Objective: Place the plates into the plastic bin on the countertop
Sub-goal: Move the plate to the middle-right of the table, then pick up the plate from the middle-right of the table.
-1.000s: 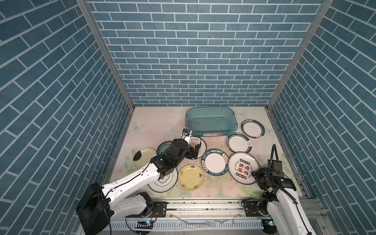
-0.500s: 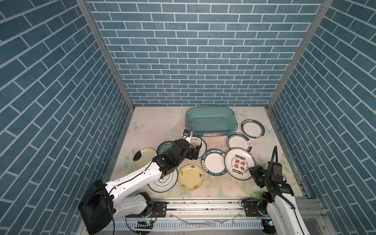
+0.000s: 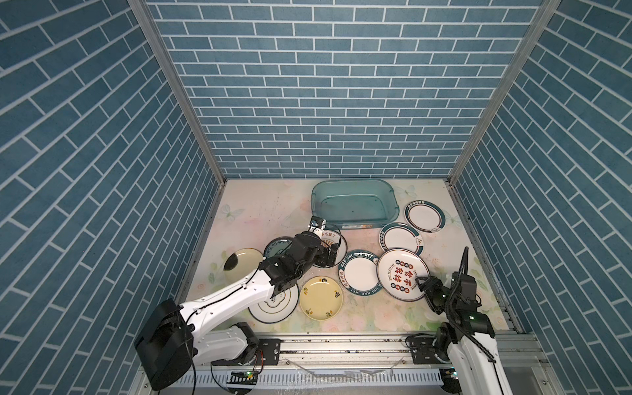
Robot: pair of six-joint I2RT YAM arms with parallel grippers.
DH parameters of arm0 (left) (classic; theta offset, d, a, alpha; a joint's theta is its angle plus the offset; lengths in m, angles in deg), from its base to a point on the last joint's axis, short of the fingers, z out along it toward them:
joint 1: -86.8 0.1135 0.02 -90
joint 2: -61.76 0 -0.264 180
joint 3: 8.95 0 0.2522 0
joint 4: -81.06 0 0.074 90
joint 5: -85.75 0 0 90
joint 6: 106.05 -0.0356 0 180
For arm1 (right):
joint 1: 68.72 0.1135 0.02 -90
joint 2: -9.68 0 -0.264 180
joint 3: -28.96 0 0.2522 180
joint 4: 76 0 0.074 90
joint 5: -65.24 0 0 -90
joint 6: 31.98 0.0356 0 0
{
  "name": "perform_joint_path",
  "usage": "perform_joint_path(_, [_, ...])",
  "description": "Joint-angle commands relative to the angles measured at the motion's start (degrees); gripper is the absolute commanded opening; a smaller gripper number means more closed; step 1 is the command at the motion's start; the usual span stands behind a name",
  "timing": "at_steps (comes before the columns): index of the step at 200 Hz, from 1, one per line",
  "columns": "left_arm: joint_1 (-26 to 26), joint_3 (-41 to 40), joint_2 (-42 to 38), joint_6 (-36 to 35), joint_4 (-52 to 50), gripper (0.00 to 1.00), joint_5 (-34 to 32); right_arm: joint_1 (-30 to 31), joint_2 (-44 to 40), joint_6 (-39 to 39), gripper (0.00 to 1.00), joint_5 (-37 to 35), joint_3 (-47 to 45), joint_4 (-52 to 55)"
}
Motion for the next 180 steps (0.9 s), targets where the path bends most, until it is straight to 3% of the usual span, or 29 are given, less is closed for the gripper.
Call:
perform_joint_path(1, [-0.11,1.34,0.50,0.57,-0.51,0.99,0.70,0.10,2.00,-2.38,0.53,4.99,-3.99,0.34])
perform_joint_path(25, [-0.04,1.39,0.48,0.68,-0.42,1.00,0.66,0.16,0.26,-2.00,0.47,5.15,-5.11,-0.53])
perform_joint_path(48, [-0.11,1.56,0.70,0.60,-0.75,1.00,0.63,0.13,-2.57,-0.92,0.31,4.62,-6.26,0.37])
perform_joint_path(102, [-0.11,1.81,1.11,0.72,-0.93,1.00,0.56,0.22,-5.51,-0.56,0.04,3.22,-5.88,3.54])
perform_joint_path(115, [-0.11,1.88,1.08,0.81,-1.08,0.99,0.68,0.15,-5.29,-0.55,0.00,3.35,-5.78,3.36])
perform_joint_path(180, [-0.11,1.72,0.14,1.90,-1.14,1.00,1.64,0.20,-5.20,-0.93,0.00,5.83,-1.71,2.06])
